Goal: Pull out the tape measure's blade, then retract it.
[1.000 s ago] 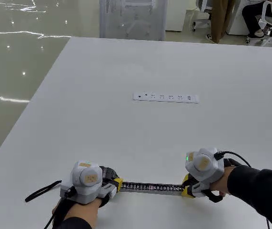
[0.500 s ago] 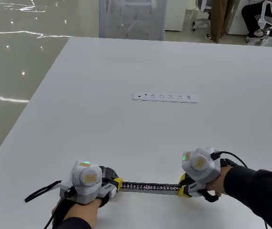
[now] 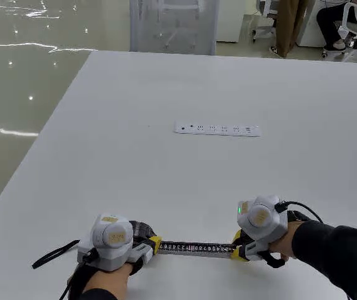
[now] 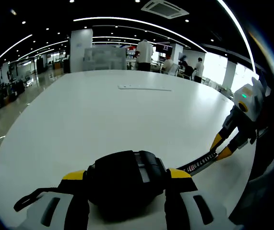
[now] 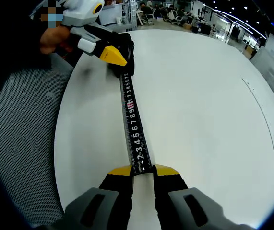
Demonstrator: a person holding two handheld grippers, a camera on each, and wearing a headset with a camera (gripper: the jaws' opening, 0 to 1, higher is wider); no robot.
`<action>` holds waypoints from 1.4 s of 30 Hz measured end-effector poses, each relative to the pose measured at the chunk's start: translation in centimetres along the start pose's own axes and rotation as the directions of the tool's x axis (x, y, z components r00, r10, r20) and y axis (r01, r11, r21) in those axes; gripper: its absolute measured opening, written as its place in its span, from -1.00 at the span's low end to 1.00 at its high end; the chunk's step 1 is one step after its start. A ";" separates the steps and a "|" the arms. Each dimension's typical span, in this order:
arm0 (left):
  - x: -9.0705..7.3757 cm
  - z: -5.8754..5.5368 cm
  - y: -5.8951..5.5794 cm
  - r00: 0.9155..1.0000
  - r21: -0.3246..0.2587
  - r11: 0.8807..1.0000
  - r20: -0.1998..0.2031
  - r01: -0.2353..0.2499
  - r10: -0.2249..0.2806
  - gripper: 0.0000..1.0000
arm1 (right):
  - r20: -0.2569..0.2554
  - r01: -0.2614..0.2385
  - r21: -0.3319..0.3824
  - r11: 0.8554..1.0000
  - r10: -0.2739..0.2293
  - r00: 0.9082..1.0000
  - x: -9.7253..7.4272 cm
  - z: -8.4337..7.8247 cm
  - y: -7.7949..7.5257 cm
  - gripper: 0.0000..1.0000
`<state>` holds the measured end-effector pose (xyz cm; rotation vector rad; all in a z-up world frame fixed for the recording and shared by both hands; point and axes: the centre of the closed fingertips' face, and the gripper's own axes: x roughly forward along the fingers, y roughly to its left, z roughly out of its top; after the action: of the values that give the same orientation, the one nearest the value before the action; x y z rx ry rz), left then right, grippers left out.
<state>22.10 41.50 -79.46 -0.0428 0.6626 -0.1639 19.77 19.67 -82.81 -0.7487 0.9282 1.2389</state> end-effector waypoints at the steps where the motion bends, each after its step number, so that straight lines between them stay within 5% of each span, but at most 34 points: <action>1: 0.0 0.0 0.0 1.000 -0.005 1.000 -0.001 0.003 -0.003 0.19 | 0.002 -0.001 -0.002 1.000 0.001 1.000 0.0 0.1 0.0 -0.75; 42: -0.1 0.0 0.0 0.999 -0.017 0.999 -0.004 0.036 -0.036 0.19 | 0.049 -0.012 -0.013 1.000 0.013 0.999 1.6 3.3 0.9 -0.75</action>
<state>21.99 41.53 -79.43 -0.0701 0.6680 -0.1930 19.57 23.44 -82.78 -0.7200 0.8871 1.2696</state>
